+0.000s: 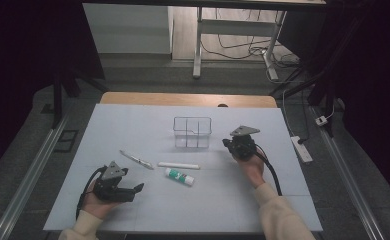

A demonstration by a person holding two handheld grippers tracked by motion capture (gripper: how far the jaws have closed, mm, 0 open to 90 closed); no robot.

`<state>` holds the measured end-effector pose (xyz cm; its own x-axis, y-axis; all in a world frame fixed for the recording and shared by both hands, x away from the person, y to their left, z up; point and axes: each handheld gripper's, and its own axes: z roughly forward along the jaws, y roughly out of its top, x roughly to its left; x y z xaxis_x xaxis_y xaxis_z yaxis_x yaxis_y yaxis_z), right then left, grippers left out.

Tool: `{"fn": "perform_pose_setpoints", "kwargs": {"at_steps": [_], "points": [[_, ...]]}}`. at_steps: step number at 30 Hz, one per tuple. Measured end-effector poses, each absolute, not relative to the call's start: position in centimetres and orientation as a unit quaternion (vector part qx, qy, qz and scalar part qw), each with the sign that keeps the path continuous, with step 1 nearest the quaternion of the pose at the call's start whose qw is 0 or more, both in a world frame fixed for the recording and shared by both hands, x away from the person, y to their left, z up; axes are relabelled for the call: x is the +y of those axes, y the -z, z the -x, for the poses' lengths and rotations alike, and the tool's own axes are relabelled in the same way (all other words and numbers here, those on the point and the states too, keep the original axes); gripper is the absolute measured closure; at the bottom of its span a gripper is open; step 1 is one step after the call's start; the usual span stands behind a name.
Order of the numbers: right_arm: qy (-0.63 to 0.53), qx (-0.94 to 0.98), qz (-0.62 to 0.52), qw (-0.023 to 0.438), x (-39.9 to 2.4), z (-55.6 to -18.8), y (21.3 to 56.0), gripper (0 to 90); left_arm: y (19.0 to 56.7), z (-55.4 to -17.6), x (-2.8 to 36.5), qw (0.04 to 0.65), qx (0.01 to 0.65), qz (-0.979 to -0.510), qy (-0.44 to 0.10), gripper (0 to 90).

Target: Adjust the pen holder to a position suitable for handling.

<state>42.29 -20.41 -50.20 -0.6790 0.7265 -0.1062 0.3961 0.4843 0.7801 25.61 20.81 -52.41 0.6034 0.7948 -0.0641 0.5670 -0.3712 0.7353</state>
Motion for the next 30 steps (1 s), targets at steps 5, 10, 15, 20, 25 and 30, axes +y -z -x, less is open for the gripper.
{"fn": "perform_pose_setpoints", "kwargs": {"at_steps": [5,10,15,20,25,30], "points": [[-0.392,0.831,-0.338,0.203,-22.4,-40.6,49.9,84.5,52.5,-25.7,20.8,0.372,0.42,-0.814,-0.152,18.1],[-0.403,0.828,-0.334,0.199,-23.9,-38.8,49.6,65.3,52.5,-25.6,20.8,0.37,0.42,-0.814,-0.152,18.1],[-0.416,0.826,-0.325,0.197,-25.3,-36.9,49.2,56.1,52.5,-25.6,20.8,0.37,0.422,-0.814,-0.153,18.1],[-0.415,0.83,-0.317,0.199,-26.9,-34.9,49.2,50.2,52.6,-25.7,20.8,0.369,0.423,-0.814,-0.152,18.2],[-0.411,0.834,-0.304,0.206,-28.4,-33.4,49.6,47.4,52.6,-25.7,20.8,0.369,0.423,-0.813,-0.153,18.2],[-0.411,0.834,-0.305,0.205,-29.5,-32.5,50.0,45.5,52.5,-25.6,20.6,0.367,0.421,-0.815,-0.154,18.2]]}}
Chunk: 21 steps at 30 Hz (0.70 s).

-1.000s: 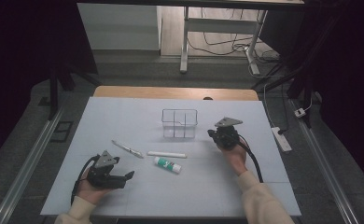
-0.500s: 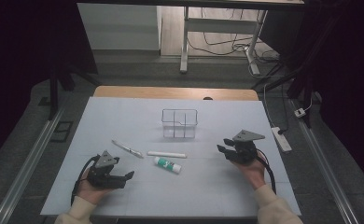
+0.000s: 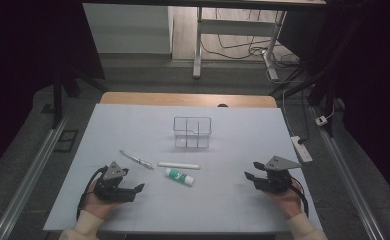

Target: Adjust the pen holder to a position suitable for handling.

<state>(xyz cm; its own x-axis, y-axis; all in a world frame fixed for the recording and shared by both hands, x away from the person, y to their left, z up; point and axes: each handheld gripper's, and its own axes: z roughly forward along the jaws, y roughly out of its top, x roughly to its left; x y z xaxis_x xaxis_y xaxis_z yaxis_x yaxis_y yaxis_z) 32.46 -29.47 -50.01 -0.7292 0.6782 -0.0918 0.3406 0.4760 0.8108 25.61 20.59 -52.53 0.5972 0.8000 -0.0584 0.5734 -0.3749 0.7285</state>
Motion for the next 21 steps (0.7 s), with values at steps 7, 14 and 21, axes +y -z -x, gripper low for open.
{"fn": "perform_pose_setpoints", "kwargs": {"at_steps": [7,14,21], "points": [[-0.415,0.835,-0.303,0.197,-30.6,-31.4,50.2,44.8,52.6,-25.7,20.7,0.366,0.423,-0.815,-0.155,18.6],[-0.416,0.836,-0.3,0.198,-31.3,-31.0,50.3,44.0,52.6,-25.8,20.7,0.365,0.421,-0.816,-0.156,19.2],[-0.418,0.837,-0.295,0.194,-31.2,-31.1,50.4,43.3,52.6,-25.8,20.8,0.366,0.42,-0.816,-0.156,19.7]]}}
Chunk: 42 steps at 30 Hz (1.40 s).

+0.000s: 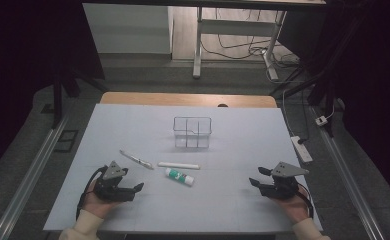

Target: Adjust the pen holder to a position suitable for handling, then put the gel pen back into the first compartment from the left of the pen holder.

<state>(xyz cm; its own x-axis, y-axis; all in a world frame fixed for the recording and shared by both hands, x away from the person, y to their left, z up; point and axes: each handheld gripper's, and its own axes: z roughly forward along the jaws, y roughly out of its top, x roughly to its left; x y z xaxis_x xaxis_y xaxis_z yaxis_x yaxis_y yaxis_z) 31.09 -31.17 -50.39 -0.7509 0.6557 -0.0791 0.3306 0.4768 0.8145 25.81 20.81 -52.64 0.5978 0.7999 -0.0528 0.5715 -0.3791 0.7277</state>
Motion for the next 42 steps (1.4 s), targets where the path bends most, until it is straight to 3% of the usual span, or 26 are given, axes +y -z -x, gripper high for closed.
{"fn": "perform_pose_setpoints", "kwargs": {"at_steps": [19,31,42], "points": [[-0.414,0.839,-0.296,0.193,-31.1,-31.1,50.4,42.5,51.2,-26.7,21.9,0.371,0.415,-0.813,-0.169,23.4],[-0.413,0.84,-0.296,0.191,-31.2,-31.2,50.5,42.0,48.0,-28.7,23.7,0.337,0.397,-0.832,-0.192,25.6],[-0.408,0.842,-0.296,0.191,-31.2,-31.3,50.6,42.1,46.6,-31.2,23.4,0.286,0.338,-0.877,-0.185,30.1]]}}
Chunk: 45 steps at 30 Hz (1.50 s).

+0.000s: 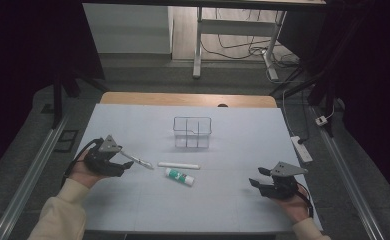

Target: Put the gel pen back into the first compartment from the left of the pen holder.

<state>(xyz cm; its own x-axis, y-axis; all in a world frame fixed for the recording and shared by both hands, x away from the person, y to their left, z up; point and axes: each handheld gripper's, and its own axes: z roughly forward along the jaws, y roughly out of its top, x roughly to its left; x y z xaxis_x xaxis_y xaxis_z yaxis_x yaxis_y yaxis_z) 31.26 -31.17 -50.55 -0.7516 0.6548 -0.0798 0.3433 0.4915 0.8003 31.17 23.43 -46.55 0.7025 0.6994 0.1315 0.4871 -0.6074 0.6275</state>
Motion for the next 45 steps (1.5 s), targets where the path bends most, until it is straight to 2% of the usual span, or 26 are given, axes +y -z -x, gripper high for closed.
{"fn": "perform_pose_setpoints", "kwargs": {"at_steps": [4,15,21,34,45], "points": [[-0.405,0.844,-0.293,0.195,-31.1,-31.2,50.5,42.2,46.2,-32.4,23.9,0.291,0.314,-0.89,-0.157,30.1],[-0.407,0.843,-0.295,0.191,-31.2,-31.3,50.6,41.9,46.1,-34.5,24.1,0.266,0.273,-0.914,-0.138,29.9],[-0.404,0.846,-0.296,0.186,-31.1,-31.4,50.8,41.7,46.4,-35.3,24.1,0.258,0.251,-0.923,-0.137,29.8],[-0.394,0.85,-0.295,0.188,-31.1,-31.5,50.9,41.5,46.9,-37.2,23.9,0.203,0.188,-0.951,-0.134,28.0],[-0.391,0.851,-0.296,0.185,-31.0,-31.5,51.1,41.3,48.0,-38.3,23.3,0.162,0.146,-0.966,-0.14,32.2]]}}
